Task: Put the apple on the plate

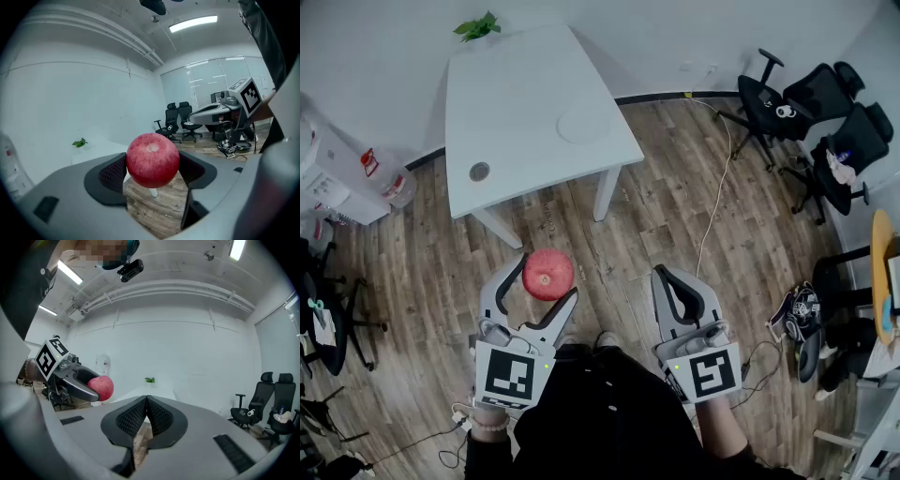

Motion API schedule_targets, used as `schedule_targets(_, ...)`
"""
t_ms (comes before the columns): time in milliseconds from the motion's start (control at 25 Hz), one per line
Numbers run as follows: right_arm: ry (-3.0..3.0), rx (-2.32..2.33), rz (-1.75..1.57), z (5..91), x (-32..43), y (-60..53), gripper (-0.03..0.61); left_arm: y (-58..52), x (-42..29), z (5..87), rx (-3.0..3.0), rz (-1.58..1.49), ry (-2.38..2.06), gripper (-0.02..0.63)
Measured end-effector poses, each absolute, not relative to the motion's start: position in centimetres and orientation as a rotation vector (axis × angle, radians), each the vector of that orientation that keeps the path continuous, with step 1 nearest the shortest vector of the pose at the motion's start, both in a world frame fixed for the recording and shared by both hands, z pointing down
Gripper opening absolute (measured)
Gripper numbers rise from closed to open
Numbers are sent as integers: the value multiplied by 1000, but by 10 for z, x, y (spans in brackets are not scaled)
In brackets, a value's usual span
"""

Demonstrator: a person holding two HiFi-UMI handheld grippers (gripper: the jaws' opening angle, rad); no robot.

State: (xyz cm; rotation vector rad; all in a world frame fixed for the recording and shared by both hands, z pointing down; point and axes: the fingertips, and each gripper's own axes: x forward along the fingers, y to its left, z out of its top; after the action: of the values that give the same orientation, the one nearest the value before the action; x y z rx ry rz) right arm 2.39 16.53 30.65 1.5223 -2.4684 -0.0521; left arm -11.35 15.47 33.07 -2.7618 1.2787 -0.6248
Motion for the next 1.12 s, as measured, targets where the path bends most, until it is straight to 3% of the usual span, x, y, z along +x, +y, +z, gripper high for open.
schedule_targets(1120,-2563,1424,-33,305,49,189,41,189,-88,322,-2690,-640,1390,357)
